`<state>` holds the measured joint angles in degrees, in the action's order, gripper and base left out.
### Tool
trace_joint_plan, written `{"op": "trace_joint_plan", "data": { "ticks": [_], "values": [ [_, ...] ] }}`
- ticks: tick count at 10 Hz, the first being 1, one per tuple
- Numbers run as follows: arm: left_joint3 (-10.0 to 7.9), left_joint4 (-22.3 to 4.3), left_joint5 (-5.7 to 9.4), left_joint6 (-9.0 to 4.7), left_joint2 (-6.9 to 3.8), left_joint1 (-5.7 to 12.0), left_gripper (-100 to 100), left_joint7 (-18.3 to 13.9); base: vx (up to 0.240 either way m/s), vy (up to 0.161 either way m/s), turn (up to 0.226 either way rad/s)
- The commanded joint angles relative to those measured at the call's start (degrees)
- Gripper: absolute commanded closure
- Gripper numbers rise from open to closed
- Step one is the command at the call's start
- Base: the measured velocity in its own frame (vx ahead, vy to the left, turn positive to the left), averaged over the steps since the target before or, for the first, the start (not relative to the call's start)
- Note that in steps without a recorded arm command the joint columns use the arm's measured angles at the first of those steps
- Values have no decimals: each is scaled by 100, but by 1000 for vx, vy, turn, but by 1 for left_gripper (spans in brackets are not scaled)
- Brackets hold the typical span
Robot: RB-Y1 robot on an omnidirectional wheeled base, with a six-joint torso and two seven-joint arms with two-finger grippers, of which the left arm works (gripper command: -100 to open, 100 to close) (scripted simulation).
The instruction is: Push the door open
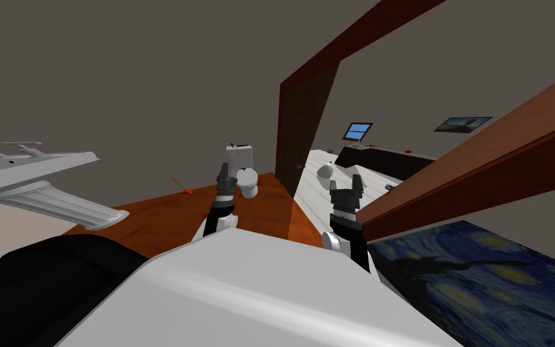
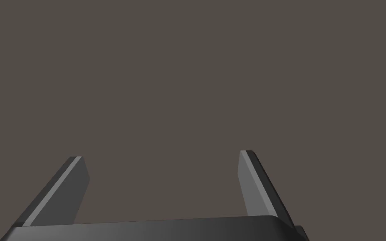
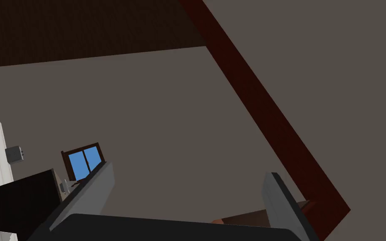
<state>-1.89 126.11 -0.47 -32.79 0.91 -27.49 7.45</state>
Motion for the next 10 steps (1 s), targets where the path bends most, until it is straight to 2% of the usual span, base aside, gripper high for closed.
{"op": "trace_joint_plan", "data": {
  "ticks": [1, 8, 9, 10],
  "values": [
    [-8, -198, -35, -35, -68, 73, -100, -61, 63, 1, -137],
    [-37, -956, -169, -169, -265, 352, -100, -292, 102, 15, -108],
    [-46, -1171, -207, -207, -309, 432, -100, -358, 122, 14, -175],
    [-50, -1279, -226, -226, -331, 471, -100, -391, 115, 23, -131]
  ]
}}
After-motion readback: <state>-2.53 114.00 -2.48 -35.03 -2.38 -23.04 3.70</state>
